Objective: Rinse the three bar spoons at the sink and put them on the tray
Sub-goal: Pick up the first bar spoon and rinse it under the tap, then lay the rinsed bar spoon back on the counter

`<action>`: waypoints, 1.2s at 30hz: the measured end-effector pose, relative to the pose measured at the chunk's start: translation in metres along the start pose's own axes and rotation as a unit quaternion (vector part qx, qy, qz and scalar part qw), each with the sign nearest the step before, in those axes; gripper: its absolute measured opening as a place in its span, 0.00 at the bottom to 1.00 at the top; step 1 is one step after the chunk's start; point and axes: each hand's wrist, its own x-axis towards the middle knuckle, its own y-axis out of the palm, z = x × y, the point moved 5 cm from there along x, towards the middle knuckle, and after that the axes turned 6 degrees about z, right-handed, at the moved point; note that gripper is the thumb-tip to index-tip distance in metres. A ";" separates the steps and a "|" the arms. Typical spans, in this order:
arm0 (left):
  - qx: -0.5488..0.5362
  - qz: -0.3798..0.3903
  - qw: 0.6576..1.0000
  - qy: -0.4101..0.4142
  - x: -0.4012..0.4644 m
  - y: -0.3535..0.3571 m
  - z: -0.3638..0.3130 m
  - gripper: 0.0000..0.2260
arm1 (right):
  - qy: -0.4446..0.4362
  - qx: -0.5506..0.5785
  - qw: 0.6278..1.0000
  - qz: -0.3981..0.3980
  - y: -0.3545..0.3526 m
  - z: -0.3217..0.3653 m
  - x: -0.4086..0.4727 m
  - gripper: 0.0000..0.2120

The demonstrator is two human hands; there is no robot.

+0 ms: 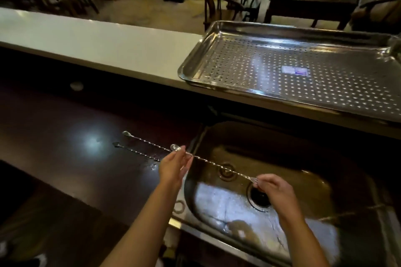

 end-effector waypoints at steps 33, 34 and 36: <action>0.168 -0.208 0.963 -0.026 0.114 -0.236 -0.114 0.13 | -0.082 -0.393 0.916 -0.014 0.271 -0.038 0.013 0.04; 0.180 -0.208 0.961 -0.033 0.116 -0.236 -0.114 0.13 | -0.086 -0.398 0.913 -0.017 0.272 -0.040 0.014 0.04; 0.211 -0.208 0.954 -0.036 0.119 -0.235 -0.116 0.12 | -0.096 -0.406 0.909 -0.020 0.273 -0.043 0.014 0.04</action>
